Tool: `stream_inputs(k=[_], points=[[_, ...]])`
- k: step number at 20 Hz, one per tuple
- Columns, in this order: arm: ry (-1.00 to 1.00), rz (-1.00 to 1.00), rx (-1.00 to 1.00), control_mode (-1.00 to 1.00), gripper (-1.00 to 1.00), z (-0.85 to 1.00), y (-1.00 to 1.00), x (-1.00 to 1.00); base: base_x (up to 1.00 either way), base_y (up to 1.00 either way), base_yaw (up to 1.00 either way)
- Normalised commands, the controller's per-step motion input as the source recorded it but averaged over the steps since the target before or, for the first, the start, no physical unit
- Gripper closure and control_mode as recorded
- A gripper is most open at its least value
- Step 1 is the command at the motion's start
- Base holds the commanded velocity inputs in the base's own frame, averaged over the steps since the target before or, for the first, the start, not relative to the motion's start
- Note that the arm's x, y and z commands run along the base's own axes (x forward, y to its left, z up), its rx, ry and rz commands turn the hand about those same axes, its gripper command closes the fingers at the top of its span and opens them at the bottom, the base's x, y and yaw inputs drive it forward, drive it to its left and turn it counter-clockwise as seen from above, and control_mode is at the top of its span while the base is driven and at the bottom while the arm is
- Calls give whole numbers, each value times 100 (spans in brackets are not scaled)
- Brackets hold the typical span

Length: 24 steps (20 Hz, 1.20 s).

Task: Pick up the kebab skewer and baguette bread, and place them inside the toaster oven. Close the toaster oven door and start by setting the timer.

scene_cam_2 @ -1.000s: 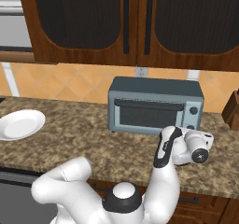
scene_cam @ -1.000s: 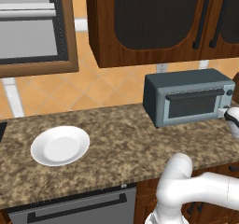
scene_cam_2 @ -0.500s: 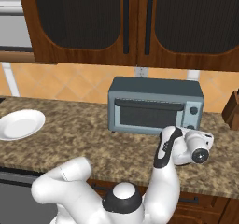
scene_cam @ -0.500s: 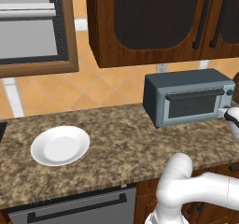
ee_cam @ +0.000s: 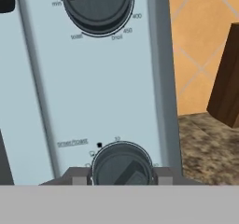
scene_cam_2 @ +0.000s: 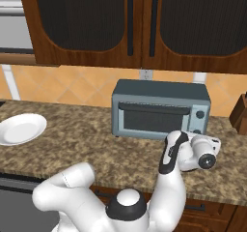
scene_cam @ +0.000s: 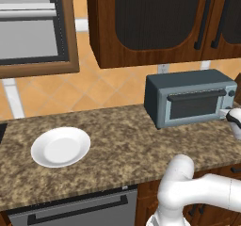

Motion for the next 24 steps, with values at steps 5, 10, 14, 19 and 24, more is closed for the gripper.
stream_inputs(k=[5,10,14,19,24], points=[[0,-2,10,-100,100,0,0,0,0,0,0],[0,0,11,-100,100,0,0,-3,0,0,0],[0,0,11,-100,100,0,0,-3,0,0,0],[0,0,14,-100,100,0,0,-13,0,0,0],[-3,0,15,-100,100,0,0,-19,0,0,0]])
